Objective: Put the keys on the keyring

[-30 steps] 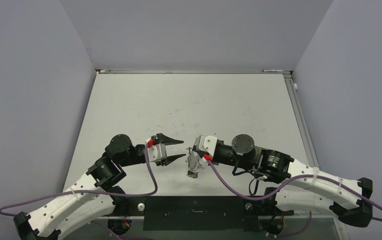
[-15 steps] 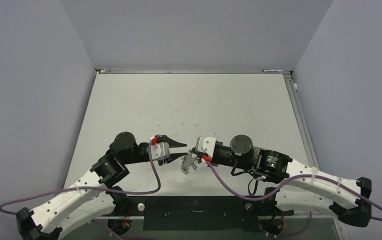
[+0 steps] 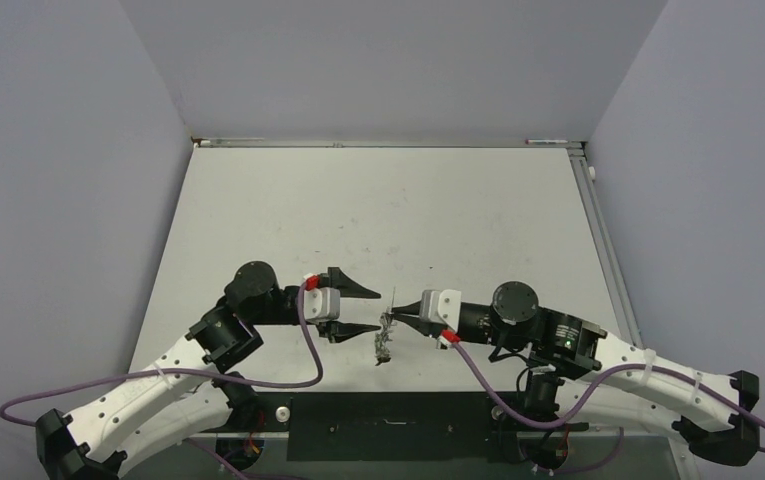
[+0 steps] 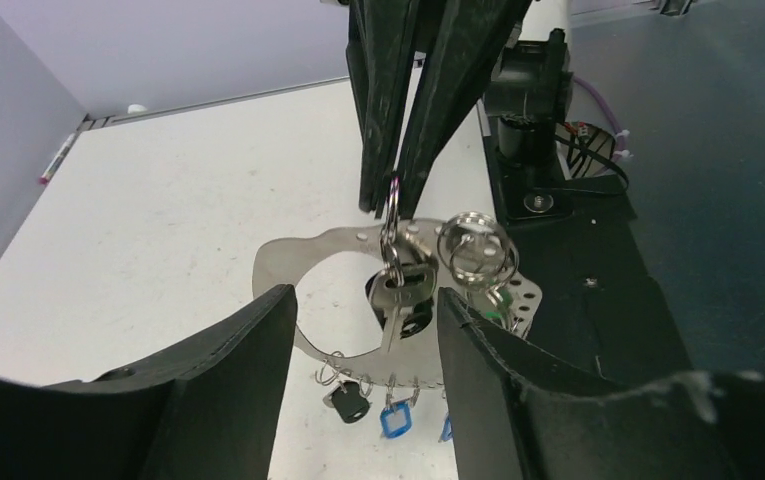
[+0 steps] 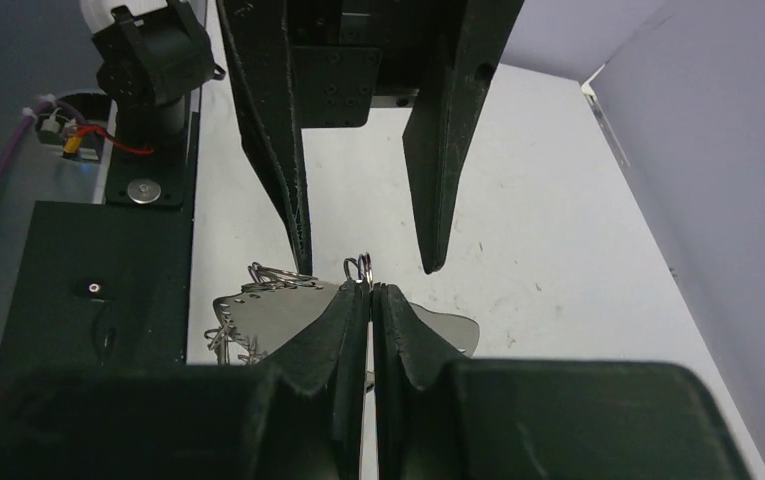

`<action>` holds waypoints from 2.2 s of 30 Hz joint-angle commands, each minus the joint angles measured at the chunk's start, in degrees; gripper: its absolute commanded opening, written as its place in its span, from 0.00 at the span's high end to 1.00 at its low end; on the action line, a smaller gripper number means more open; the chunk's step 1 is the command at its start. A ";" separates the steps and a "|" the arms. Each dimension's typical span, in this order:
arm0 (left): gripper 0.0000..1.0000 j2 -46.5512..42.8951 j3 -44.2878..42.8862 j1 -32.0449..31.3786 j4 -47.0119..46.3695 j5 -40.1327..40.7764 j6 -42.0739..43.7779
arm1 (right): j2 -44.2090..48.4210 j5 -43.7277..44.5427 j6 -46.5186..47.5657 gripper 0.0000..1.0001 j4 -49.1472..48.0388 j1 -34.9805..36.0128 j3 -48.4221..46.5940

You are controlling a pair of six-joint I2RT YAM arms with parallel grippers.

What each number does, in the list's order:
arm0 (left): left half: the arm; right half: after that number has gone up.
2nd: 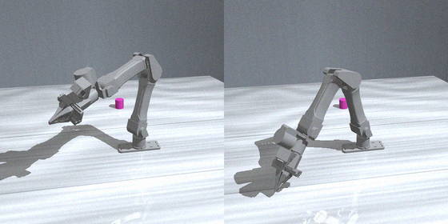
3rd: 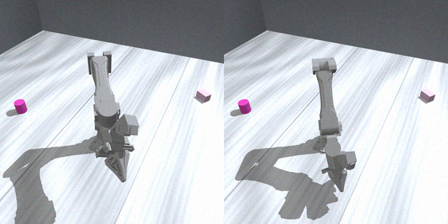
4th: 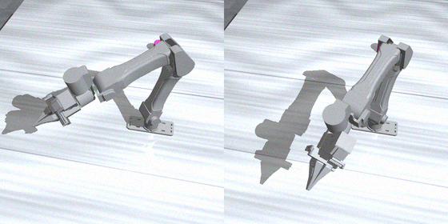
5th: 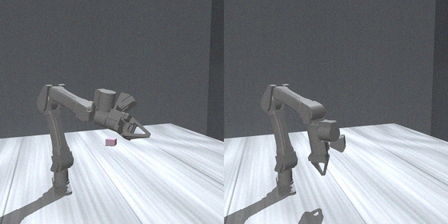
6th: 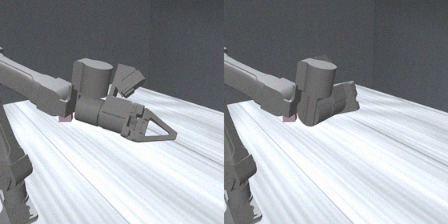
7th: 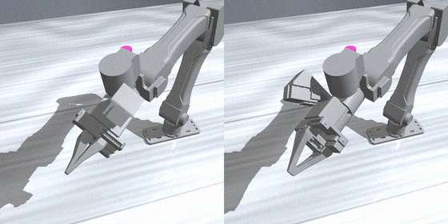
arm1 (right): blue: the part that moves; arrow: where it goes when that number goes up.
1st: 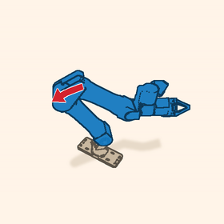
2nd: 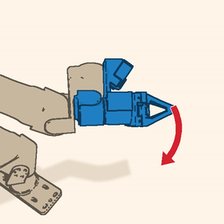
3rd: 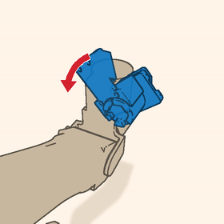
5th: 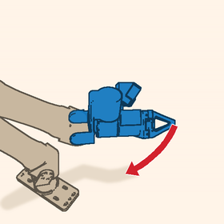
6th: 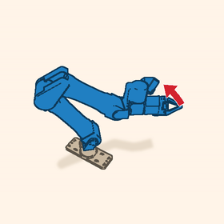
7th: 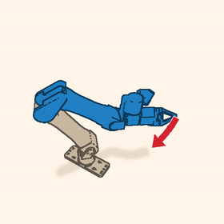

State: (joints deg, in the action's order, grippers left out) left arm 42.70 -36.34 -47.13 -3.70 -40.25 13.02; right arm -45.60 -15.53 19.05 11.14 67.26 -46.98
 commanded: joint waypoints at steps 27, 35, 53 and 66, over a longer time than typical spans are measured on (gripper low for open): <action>0.66 4.18 0.25 0.14 -13.84 -12.00 -12.00 | 4.83 -10.48 -1.25 0.95 -18.59 -2.62 4.63; 1.00 3.91 0.17 0.14 -12.32 -9.16 -10.92 | 5.43 -11.72 -1.99 0.95 -19.14 -4.14 4.87; 1.00 -0.27 -1.24 0.26 -2.40 5.73 -1.41 | 7.26 -7.08 -2.96 0.95 -18.38 -4.16 5.76; 1.00 3.02 -2.10 0.14 -1.09 -0.11 -2.13 | 3.99 -6.89 -3.53 0.95 -23.06 -4.26 7.14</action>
State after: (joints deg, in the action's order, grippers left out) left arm 45.15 -36.16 -47.40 -5.39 -38.41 10.76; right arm -41.80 -21.82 16.67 -3.64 63.07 -38.81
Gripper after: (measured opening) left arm 0.020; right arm 0.059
